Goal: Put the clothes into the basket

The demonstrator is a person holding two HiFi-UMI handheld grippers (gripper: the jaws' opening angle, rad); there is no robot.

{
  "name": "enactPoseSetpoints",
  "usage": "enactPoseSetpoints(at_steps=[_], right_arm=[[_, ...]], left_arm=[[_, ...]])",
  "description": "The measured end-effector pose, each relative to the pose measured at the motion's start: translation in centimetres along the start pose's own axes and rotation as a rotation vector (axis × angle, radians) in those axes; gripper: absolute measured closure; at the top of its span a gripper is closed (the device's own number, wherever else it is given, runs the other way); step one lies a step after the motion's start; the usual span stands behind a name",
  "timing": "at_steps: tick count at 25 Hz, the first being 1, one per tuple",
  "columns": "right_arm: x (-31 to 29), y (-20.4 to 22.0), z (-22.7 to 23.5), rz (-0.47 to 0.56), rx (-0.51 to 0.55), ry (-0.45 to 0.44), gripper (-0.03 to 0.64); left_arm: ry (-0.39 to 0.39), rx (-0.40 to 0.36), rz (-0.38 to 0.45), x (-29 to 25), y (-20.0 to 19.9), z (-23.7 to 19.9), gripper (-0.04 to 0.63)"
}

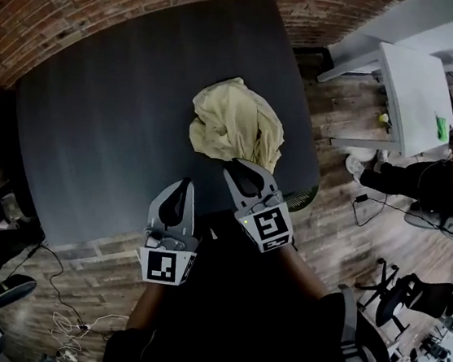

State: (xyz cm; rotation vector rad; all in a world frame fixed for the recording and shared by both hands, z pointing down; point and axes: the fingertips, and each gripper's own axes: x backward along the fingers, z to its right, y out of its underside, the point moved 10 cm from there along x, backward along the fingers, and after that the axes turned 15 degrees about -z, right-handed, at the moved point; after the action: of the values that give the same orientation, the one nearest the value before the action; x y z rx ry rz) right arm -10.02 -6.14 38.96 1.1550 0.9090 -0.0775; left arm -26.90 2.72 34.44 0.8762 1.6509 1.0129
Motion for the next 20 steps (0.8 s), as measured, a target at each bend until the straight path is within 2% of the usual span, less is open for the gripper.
enactPoseSetpoints(at_steps=[11, 20], right_arm=[[-7.0, 0.8, 1.9, -0.196, 0.041, 0.007, 0.383], [-12.5, 2.2, 3.5, -0.344, 0.109, 0.046, 0.328]], left_arm=[[-0.003, 0.08, -0.082, -3.4, 1.6, -3.9, 0.591], [-0.005, 0.118, -0.105, -5.6, 2.9, -6.6, 0.591]])
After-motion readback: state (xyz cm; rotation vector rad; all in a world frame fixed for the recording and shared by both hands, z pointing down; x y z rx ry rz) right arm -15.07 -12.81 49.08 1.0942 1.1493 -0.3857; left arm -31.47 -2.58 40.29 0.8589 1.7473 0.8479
